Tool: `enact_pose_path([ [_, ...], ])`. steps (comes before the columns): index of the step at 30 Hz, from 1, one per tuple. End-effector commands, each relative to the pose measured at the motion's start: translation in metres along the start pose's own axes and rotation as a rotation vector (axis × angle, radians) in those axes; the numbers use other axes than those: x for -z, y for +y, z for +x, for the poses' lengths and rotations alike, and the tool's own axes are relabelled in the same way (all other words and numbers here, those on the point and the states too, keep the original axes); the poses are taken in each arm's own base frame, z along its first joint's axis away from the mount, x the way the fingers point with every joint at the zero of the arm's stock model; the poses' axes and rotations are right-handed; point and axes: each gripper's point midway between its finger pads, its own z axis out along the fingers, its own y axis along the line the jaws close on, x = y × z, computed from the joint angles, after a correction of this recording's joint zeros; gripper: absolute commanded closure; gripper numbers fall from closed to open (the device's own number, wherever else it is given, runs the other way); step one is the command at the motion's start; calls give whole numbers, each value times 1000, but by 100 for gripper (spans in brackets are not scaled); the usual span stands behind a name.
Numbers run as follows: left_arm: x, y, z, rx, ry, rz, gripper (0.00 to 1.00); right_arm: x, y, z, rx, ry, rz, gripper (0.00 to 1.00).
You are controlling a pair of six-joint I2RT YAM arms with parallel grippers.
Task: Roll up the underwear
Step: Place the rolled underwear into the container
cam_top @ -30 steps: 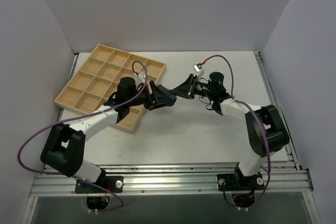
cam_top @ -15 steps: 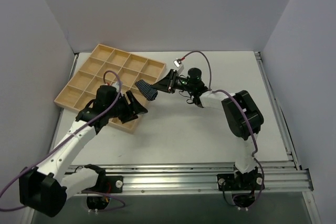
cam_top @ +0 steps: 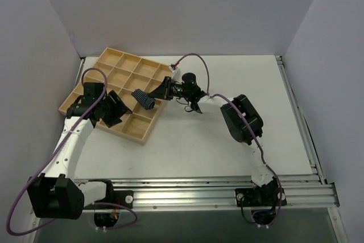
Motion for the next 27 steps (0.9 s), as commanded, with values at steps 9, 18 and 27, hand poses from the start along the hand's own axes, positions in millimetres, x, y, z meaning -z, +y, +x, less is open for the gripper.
enact_pose_path([
  [9,-29,-9,-16,17,-32,70,34,-12,-58,14,174,52,107,100],
  [18,-51,-8,-12,-11,-11,99,34,-13,-70,17,202,33,129,100],
  [27,-64,-25,-18,-61,-25,193,35,-26,-78,28,214,66,118,100],
])
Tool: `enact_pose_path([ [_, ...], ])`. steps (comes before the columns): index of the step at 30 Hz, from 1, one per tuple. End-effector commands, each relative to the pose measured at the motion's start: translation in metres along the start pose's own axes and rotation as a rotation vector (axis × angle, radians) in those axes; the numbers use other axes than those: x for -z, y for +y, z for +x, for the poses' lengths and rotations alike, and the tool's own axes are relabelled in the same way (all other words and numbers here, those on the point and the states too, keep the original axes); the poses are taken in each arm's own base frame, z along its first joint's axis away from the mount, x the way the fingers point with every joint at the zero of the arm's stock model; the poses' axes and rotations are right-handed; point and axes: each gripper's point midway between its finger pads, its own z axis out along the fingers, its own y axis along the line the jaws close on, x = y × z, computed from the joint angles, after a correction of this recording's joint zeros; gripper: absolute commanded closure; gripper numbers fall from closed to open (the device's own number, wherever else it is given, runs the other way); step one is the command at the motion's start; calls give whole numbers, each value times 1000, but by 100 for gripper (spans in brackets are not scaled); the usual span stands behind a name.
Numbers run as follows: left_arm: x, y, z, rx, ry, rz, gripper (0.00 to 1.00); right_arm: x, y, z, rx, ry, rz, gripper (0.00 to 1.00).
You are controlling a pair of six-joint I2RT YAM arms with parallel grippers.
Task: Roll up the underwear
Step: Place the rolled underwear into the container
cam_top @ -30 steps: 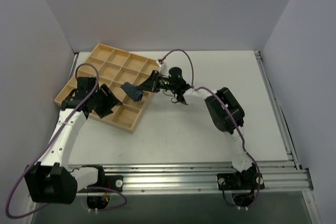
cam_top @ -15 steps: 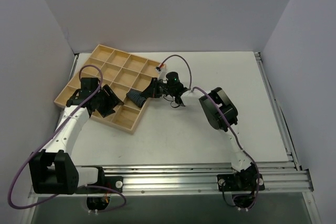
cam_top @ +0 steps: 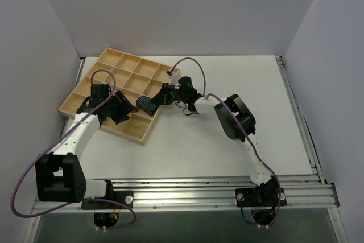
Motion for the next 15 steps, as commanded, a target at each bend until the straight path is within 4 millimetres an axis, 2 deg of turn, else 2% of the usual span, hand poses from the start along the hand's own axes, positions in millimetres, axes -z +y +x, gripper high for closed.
enact_pose_path([
  [1,-9,-28,-20,-57,-58,137,39,-13,-1,2,49,2,-9,100],
  [3,-14,-35,-22,-69,-57,165,43,-15,-1,6,42,11,-4,100],
  [8,-30,-61,-22,-109,-42,239,63,-12,-4,14,26,38,17,100],
  [9,-31,-71,-20,-126,-33,254,64,-10,-8,19,15,52,29,100],
  [12,-44,-83,-13,-146,-13,268,65,-4,-8,24,15,66,45,99],
  [13,-50,-88,-4,-160,7,269,65,-3,-9,27,20,72,51,97],
  [15,-57,-93,-1,-168,8,258,66,2,-7,24,26,67,58,95],
])
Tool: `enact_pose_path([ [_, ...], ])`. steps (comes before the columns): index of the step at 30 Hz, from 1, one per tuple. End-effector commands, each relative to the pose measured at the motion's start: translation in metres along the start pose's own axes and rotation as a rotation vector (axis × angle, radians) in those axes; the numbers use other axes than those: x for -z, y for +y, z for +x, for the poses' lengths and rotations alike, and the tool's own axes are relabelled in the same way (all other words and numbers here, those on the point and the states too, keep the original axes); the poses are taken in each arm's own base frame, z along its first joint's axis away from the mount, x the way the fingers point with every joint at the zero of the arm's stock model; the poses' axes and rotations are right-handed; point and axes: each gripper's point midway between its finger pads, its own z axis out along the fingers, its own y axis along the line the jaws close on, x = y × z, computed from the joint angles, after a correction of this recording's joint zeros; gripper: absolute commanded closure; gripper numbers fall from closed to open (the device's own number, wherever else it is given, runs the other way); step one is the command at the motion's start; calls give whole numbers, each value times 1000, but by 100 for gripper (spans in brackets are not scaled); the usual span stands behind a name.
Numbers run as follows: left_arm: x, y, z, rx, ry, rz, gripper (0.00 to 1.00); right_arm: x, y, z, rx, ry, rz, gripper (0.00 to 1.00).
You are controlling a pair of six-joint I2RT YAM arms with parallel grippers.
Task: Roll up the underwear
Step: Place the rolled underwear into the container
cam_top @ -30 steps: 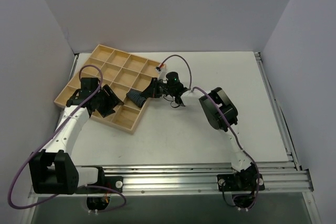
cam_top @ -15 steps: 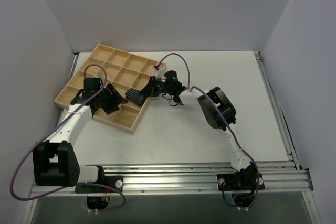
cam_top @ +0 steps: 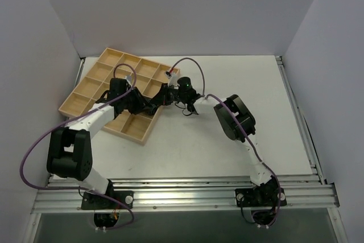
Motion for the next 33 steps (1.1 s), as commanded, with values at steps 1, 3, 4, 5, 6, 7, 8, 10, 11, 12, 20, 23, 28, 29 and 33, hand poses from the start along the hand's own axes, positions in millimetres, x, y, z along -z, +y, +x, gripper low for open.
enact_pose_path([
  [1,-10,-39,-15,-64,-53,90,66,9,-8,28,-1,73,63,94],
  [3,-18,-38,-12,-54,-46,88,66,12,-9,28,0,80,76,94],
  [4,-23,-34,-9,-47,-34,75,66,14,-10,29,0,85,85,94],
  [5,-25,-32,-8,-48,-31,67,66,16,-8,26,11,85,91,94],
  [6,-26,-30,-7,-47,-32,60,66,17,-8,28,7,89,97,95],
  [7,-25,-26,-6,-50,-38,43,66,19,-10,30,4,86,116,95],
  [8,-24,-24,-6,-48,-43,34,66,20,-9,26,6,74,126,96],
  [10,-23,-20,-6,-44,-46,14,66,21,-15,28,-15,69,161,97],
  [11,-24,-20,-5,-47,-44,14,66,22,-17,30,-23,66,168,98],
  [12,-25,-20,-5,-48,-42,12,66,22,-17,29,-45,59,174,98],
  [20,-40,-17,-3,-44,-26,9,66,21,-18,35,-103,37,178,94],
  [23,-47,-12,2,-37,-12,0,66,21,-15,33,-107,38,173,91],
  [28,-60,5,16,-17,33,-47,66,22,-11,28,-101,58,185,79],
  [29,-61,7,17,-15,36,-57,66,23,-10,26,-98,57,186,75],
  [33,-67,24,28,-3,87,-121,66,29,-6,18,-100,46,196,63],
])
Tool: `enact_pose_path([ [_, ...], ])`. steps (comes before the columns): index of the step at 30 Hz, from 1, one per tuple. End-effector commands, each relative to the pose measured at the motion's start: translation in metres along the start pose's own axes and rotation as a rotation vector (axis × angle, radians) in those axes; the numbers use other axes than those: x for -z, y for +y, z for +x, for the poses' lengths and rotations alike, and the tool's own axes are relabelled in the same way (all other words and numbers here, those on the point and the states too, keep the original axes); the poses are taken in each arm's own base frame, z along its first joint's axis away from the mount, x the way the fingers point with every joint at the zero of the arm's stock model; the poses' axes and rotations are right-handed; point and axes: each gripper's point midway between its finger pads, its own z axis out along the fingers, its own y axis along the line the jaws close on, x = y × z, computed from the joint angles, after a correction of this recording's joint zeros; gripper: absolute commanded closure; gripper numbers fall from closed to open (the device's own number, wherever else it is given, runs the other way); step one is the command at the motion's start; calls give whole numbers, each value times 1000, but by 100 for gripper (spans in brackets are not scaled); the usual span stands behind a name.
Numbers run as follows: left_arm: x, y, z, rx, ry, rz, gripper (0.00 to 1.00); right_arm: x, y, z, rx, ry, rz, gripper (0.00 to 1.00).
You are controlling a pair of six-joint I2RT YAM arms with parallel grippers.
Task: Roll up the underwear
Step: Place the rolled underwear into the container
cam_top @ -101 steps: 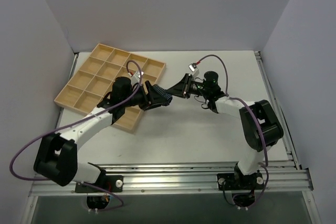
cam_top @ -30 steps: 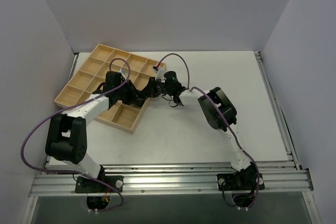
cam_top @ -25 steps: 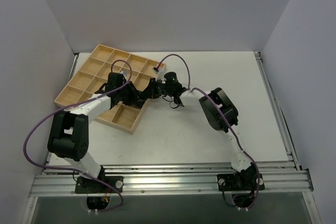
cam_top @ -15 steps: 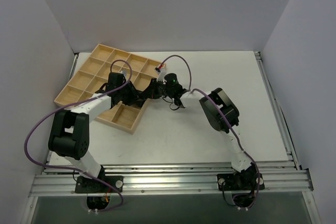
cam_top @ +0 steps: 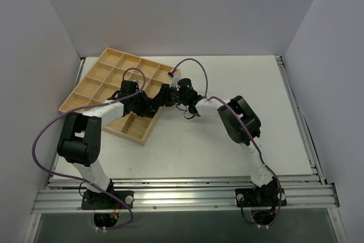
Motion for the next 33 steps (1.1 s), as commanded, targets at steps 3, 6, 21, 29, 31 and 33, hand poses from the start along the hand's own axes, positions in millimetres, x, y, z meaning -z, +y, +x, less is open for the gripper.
enact_pose_path([
  [3,-13,16,6,-11,33,-76,66,19,-5,-1,-25,48,84,58],
  [6,-14,20,8,1,46,-91,66,28,3,-23,-20,19,83,57],
  [21,-4,0,-3,80,83,-92,57,135,78,-106,127,-57,174,55],
  [29,31,-36,-11,94,86,-35,49,204,113,-107,159,-50,216,52],
  [31,37,-42,-10,103,84,-18,49,218,119,-105,166,-50,226,52],
  [33,46,-51,-12,94,74,-4,48,230,121,-100,163,-42,237,52],
])
